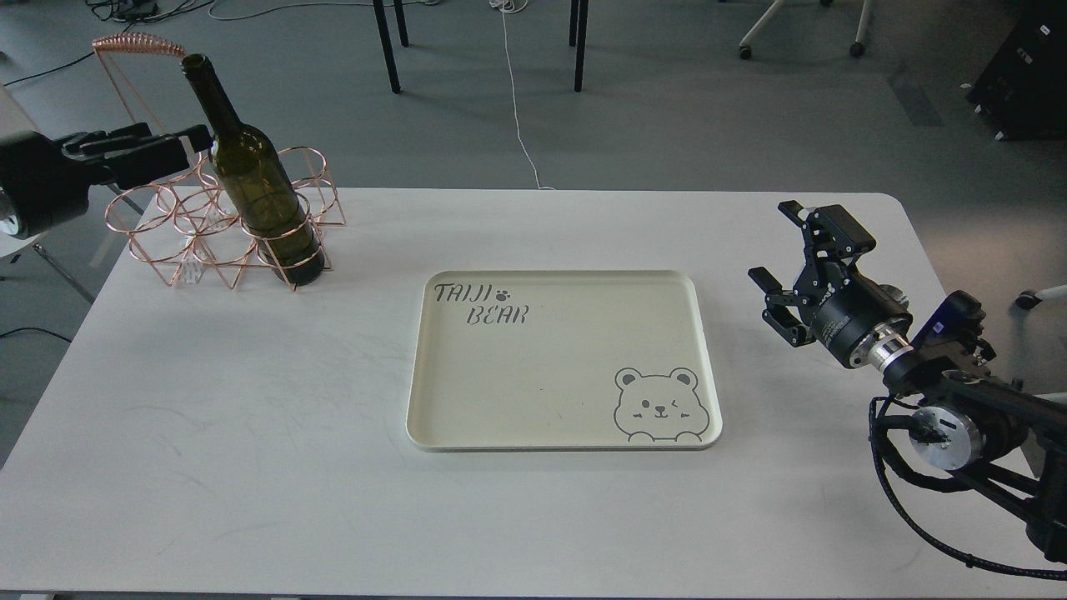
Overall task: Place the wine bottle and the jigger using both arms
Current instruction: 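Open the left gripper and withdraw it from the bottle neck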
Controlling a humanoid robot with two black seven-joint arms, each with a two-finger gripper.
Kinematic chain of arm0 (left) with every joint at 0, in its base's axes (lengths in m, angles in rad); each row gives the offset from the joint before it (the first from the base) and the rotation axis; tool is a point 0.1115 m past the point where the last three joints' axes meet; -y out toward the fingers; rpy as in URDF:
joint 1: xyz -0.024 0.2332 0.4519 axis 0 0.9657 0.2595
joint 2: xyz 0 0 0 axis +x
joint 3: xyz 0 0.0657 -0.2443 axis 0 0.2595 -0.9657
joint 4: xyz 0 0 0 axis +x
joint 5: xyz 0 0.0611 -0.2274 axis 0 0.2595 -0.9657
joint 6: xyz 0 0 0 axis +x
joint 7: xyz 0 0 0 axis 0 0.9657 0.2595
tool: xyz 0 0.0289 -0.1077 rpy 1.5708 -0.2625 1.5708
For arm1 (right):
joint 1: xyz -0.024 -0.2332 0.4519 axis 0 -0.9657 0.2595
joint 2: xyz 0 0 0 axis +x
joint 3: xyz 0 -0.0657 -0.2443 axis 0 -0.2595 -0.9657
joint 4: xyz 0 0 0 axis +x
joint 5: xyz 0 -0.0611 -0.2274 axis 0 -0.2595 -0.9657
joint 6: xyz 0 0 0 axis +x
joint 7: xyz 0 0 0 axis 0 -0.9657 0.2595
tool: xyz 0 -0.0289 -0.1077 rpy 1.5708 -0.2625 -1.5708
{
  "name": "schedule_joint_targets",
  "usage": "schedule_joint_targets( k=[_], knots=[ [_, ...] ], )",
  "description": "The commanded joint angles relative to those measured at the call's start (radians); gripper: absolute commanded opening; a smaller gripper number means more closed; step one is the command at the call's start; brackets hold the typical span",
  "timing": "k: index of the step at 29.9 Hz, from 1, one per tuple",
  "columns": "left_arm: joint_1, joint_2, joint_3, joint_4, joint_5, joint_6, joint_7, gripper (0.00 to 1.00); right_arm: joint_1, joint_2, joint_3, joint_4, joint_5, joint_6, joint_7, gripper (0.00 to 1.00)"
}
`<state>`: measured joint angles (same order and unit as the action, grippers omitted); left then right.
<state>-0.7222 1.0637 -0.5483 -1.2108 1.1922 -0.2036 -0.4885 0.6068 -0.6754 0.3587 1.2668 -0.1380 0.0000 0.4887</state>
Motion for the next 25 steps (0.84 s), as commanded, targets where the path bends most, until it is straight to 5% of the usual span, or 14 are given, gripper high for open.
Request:
schedule_joint_targets(
  k=[1,13,15,25],
  knots=[
    [0.059,-0.01,-0.035,-0.133,-0.357,0.003,0.0,0.99,-0.001,0.013,0.023,-0.003,0.0,-0.002,0.0,0.98],
    [0.418,-0.523,-0.429,-0.147,-0.494,0.006,0.0,0.99,-0.012,0.062,0.048,-0.04,0.003,-0.018,0.0,0.98],
    [0.452,-0.599,-0.478,-0.113,-0.494,0.013,0.065,0.99,-0.019,0.063,0.048,-0.041,0.003,-0.017,0.0,0.98],
    [0.524,-0.708,-0.527,-0.038,-0.493,0.018,0.097,0.99,-0.039,0.077,0.048,-0.038,0.005,-0.015,0.0,0.98]
  ],
)
